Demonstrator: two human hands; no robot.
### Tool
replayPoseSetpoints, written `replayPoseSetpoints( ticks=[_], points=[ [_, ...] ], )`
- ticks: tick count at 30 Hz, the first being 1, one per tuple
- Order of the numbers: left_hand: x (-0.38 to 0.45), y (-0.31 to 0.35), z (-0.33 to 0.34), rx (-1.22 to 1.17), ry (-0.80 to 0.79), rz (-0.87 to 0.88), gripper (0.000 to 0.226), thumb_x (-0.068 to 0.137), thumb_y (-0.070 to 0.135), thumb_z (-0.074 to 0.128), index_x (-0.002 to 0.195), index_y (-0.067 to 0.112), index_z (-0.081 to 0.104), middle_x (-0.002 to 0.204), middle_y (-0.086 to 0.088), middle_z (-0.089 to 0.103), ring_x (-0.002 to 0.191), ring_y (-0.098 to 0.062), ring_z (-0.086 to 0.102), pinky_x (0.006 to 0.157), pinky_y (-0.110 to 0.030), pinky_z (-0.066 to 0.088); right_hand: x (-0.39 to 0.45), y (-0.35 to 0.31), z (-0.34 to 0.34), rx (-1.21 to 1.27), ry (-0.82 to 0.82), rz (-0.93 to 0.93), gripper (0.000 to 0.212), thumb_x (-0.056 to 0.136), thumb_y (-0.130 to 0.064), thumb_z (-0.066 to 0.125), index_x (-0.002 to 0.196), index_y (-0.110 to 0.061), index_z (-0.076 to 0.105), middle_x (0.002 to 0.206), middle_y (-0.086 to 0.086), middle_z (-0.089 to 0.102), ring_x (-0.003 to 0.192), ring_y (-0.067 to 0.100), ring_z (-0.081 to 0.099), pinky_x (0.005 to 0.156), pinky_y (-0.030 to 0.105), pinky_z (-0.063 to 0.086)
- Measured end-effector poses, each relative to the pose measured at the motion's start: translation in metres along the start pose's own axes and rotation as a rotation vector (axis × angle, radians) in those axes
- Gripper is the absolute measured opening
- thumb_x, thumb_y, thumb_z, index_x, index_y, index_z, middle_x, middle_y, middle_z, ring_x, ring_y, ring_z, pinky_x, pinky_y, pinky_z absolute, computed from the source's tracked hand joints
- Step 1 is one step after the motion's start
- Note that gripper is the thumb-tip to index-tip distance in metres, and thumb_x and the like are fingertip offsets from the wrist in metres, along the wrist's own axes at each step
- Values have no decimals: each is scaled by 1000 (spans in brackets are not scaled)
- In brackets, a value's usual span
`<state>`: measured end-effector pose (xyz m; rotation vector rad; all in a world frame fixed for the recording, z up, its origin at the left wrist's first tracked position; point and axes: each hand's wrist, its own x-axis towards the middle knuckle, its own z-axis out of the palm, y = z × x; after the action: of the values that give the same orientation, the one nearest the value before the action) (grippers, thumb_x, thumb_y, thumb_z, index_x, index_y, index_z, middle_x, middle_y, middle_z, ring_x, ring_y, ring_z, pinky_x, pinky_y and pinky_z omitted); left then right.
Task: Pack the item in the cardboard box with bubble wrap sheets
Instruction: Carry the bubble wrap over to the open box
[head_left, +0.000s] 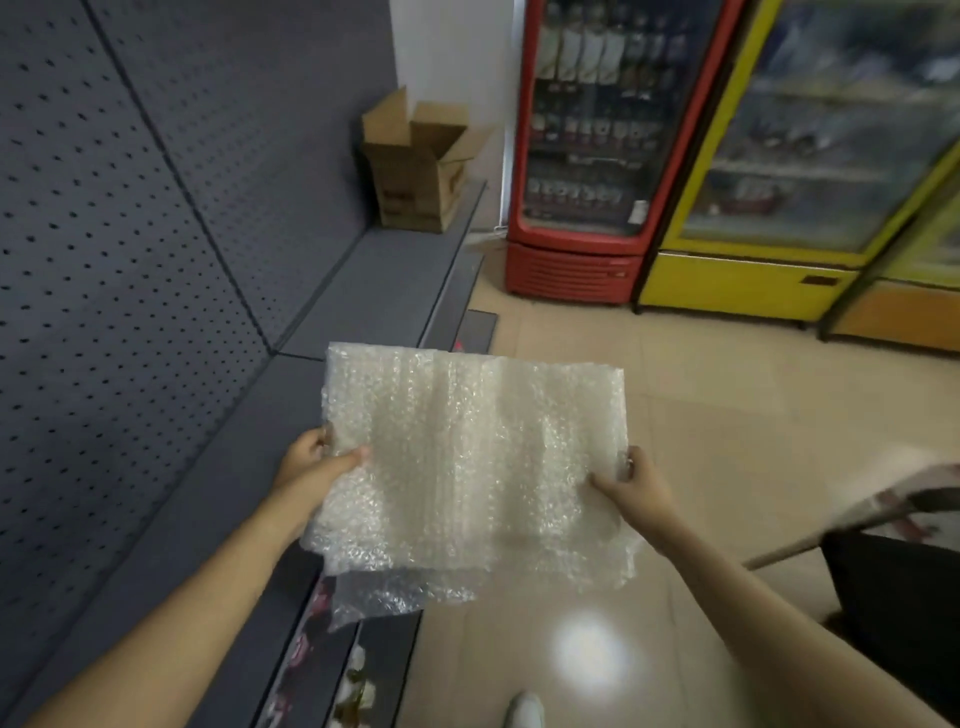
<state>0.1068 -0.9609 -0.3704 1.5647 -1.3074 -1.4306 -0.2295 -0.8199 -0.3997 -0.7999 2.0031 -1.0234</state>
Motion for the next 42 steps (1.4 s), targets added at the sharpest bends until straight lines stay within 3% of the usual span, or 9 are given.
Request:
replayPoseSetpoints(
  ticks=[4, 10, 14, 19, 26, 31, 35, 39, 42],
  points=[
    [27, 30, 80, 46, -105, 41, 36, 78, 14, 77, 108, 10, 59, 105, -10, 65, 87, -24, 64, 75, -33, 51, 25, 16, -68, 16, 117, 32, 43, 83, -18, 70, 119, -7, 49, 90, -4, 60, 75, 9, 60, 57, 21, 48],
    [55, 60, 173, 74, -197, 113, 37, 79, 13, 75, 106, 17, 51, 96, 1, 56, 76, -7, 55, 65, -22, 44, 51, 34, -136, 33, 232, 73, 37, 83, -17, 70, 114, -10, 51, 98, 2, 63, 72, 4, 59, 46, 9, 44],
    [87, 75, 202, 163, -232, 113, 37, 76, 18, 79, 104, 13, 57, 112, -5, 62, 98, -22, 60, 84, -33, 48, 77, 37, -152, 48, 267, 95, 37, 82, -18, 71, 113, -13, 52, 104, 6, 65, 84, 20, 64, 68, 27, 53],
    [139, 92, 225, 224, -249, 98, 76, 72, 30, 82, 135, 6, 46, 137, -12, 51, 123, -30, 51, 103, -43, 43, 130, 26, -160, 47, 265, 100, 34, 80, -19, 72, 109, -13, 55, 102, 6, 67, 83, 19, 66, 62, 25, 53],
    [221, 124, 248, 217, -240, 68, 76, 64, 38, 85, 128, 12, 52, 129, -12, 58, 114, -31, 59, 99, -49, 48, 216, -11, -164, 40, 259, 108, 33, 81, -18, 71, 110, -12, 55, 97, 3, 65, 80, 15, 65, 60, 24, 52],
    [266, 151, 268, 204, -224, 71, 55, 71, 27, 82, 117, 11, 57, 116, -9, 65, 104, -29, 63, 94, -49, 50, 276, -30, -166, 12, 251, 97, 29, 83, -18, 70, 106, -10, 54, 86, -2, 61, 71, 8, 59, 52, 17, 43],
    [295, 161, 283, 185, -183, 77, 48, 72, 25, 82, 112, 12, 58, 113, -9, 66, 101, -28, 64, 91, -45, 52, 321, -40, -171, -14, 213, 97, 35, 82, -21, 71, 110, -10, 53, 94, 3, 64, 78, 15, 63, 56, 22, 48],
    [326, 167, 300, 172, -134, 36, 54, 70, 29, 83, 114, 12, 58, 115, -8, 65, 102, -28, 64, 91, -44, 52, 373, -51, -180, -64, 181, 79, 37, 82, -21, 71, 111, -8, 51, 84, -4, 58, 70, 10, 58, 53, 21, 43],
    [344, 175, 314, 116, -97, 6, 51, 70, 26, 83, 113, 11, 58, 111, -9, 67, 96, -27, 66, 86, -43, 54, 413, -62, -190, -77, 142, 65, 38, 82, -24, 71, 110, -14, 48, 90, -3, 60, 78, 16, 62, 61, 28, 50]
  ],
)
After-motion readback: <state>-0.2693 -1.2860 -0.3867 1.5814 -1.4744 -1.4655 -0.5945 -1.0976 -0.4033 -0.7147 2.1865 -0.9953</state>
